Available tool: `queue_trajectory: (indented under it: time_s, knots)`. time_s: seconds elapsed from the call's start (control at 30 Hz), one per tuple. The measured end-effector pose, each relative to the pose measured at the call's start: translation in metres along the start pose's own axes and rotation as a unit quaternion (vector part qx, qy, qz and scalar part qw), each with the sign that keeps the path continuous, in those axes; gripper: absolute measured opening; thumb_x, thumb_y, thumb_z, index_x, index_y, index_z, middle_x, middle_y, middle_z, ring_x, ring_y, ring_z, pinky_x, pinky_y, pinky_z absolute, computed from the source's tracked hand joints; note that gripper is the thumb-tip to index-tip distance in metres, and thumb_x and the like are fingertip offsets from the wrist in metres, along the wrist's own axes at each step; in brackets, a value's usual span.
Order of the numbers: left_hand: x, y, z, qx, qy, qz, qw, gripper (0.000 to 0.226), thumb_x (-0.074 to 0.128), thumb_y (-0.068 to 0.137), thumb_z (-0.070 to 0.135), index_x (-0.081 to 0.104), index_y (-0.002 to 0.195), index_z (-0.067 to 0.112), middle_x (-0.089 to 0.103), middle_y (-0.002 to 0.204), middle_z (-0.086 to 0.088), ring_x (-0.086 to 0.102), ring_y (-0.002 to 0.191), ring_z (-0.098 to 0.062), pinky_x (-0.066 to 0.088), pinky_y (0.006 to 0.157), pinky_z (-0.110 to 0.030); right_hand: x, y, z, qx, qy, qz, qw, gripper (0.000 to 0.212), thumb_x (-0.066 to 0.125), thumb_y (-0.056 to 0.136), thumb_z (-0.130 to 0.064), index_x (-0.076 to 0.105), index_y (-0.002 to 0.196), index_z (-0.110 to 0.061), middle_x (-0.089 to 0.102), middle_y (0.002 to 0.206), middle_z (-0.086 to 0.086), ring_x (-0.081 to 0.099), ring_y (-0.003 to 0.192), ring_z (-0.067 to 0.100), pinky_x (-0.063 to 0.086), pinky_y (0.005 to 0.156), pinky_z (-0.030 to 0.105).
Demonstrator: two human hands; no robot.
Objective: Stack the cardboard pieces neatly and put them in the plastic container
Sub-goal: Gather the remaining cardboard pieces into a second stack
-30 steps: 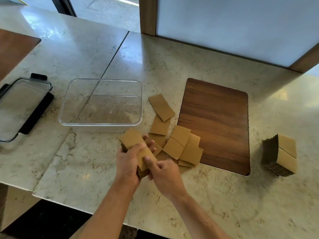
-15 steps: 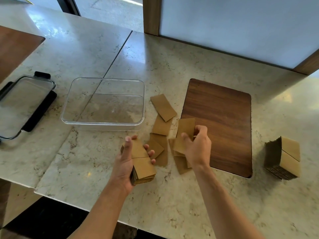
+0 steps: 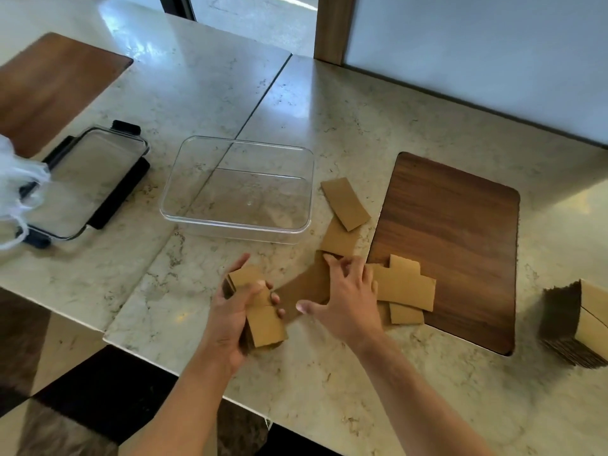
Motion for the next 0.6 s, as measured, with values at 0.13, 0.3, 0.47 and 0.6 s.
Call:
queue_trajectory:
  time_s: [0.13, 0.3, 0.47, 0.6]
  knots:
    - [-0.008, -0.003, 0.008, -0.002, -0.033, 0.01, 0.999, 0.044, 0.092, 0.075, 0.031, 0.071, 0.114, 0.027, 0.067, 0.086, -0.013, 0.065, 0.07, -0.028, 0.059, 0.063, -0.043, -0.008, 0.003, 0.011, 0.02, 0.214, 0.017, 0.977, 0.051, 0.089, 0.074, -0.044, 0.052, 0.107, -0.031, 0.057, 0.111, -0.01, 0.057, 0.104, 0.019, 0.053, 0.088, 0.029]
    - [-0.001, -0.004, 0.006, -0.006, 0.003, 0.039, 0.999, 0.04, 0.09, 0.077, 0.032, 0.073, 0.111, 0.023, 0.071, 0.09, -0.018, 0.072, 0.075, -0.035, 0.06, 0.061, -0.046, -0.017, -0.004, 0.022, 0.093, 0.536, 0.027, 0.839, 0.05, 0.087, 0.082, -0.018, 0.055, 0.119, -0.027, 0.063, 0.103, 0.006, 0.074, 0.078, 0.0, 0.059, 0.059, 0.019]
    - [0.026, -0.007, -0.008, -0.023, 0.027, 0.0, 0.999, 0.061, 0.091, 0.069, 0.053, 0.072, 0.121, 0.027, 0.077, 0.103, -0.019, 0.074, 0.085, -0.038, 0.062, 0.064, -0.045, -0.01, -0.016, 0.011, 0.088, 0.699, -0.042, 0.708, 0.052, 0.085, 0.076, -0.014, 0.071, 0.123, -0.033, 0.074, 0.116, 0.011, 0.077, 0.1, 0.029, 0.064, 0.073, 0.037]
    - [0.043, -0.004, -0.016, -0.039, 0.031, -0.064, 0.997, 0.053, 0.062, 0.091, 0.061, 0.066, 0.13, 0.026, 0.073, 0.121, -0.024, 0.074, 0.086, -0.036, 0.061, 0.065, -0.046, -0.013, -0.02, 0.007, 0.059, 0.686, -0.054, 0.723, 0.033, 0.075, 0.09, -0.003, 0.079, 0.111, -0.028, 0.077, 0.109, 0.005, 0.077, 0.092, 0.032, 0.065, 0.068, 0.047]
Point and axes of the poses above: each hand's wrist, its own y-axis towards the middle knuckle, its own x-axis out of the palm, z = x × y, the point moved 2 cm from there along y, towards the middle knuckle
